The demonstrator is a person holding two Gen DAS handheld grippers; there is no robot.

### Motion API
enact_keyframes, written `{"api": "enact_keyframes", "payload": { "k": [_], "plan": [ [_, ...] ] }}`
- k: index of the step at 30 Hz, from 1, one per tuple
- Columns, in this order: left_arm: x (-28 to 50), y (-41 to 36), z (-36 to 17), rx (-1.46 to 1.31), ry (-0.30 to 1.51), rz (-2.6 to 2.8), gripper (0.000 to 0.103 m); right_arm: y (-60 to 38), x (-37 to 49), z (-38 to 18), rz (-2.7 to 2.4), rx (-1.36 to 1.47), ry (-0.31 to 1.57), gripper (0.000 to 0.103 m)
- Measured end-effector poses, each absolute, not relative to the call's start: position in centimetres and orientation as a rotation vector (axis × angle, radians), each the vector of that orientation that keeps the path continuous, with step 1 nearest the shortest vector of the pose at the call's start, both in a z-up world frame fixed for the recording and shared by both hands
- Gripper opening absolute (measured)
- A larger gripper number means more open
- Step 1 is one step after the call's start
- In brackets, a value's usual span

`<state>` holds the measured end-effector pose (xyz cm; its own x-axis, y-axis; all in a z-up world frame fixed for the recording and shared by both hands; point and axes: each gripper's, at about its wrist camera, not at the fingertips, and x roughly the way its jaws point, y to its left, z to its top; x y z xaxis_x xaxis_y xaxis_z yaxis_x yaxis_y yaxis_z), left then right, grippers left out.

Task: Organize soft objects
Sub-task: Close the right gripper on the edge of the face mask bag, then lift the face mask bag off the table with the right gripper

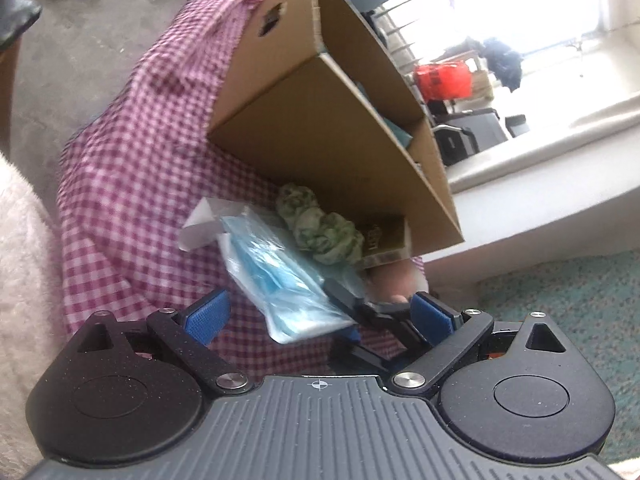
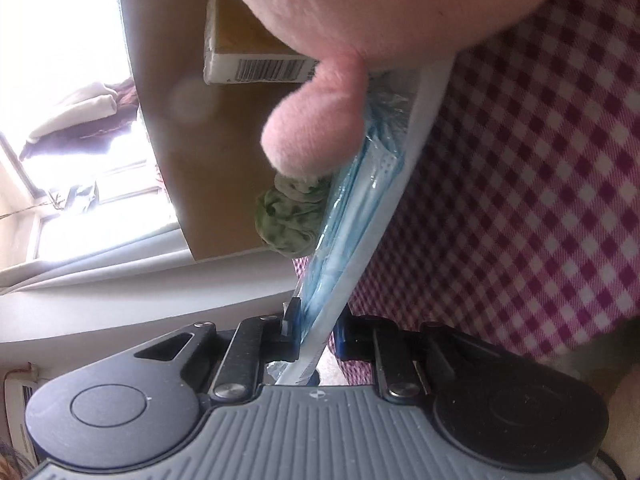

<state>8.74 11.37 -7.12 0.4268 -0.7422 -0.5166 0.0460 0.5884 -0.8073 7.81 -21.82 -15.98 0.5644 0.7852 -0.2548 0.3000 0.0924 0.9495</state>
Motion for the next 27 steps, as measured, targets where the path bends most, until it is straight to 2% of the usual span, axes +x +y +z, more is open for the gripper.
{"api": "enact_keyframes", "payload": {
  "k": [3,7,8,11,13,15,17,23,27],
  "plan": [
    [8.9,12.1,-8.0,-0.857,1.04,-0.563,0.097,-21.6,7.4,-15.6,0.491,1.479,0.985,0.017],
    [8.9,12.6,-9.0,-0.891,1.061,-0.557,0.09,-20.8,6.9,-15.7,0.554,1.526,1.014,0.016],
    [9.0,12.6,-9.2,-0.902,1.066,-0.556,0.08,-20.7,6.8,-15.7,0.563,1.535,1.023,0.017],
    [9.0,12.7,-9.7,-0.918,1.092,-0.554,0.059,-20.3,6.4,-16.2,0.59,1.572,1.049,0.016],
    [8.8,12.6,-9.8,-0.911,1.096,-0.554,0.051,-20.4,6.2,-16.6,0.596,1.592,1.06,0.016],
    [8.7,12.7,-9.7,-0.907,1.09,-0.551,0.037,-20.8,6.1,-16.8,0.585,1.592,1.068,0.016],
    [8.7,12.5,-9.6,-0.902,1.095,-0.549,0.029,-21.2,6.1,-16.8,0.58,1.587,1.056,0.018],
    [9.0,12.3,-9.6,-0.895,1.118,-0.557,0.02,-22.8,5.8,-16.1,0.488,1.482,1.033,0.02],
    [9.4,12.4,-9.7,-0.884,1.139,-0.575,0.02,-24.3,5.8,-15.7,0.419,1.432,0.984,0.021]
  ]
}}
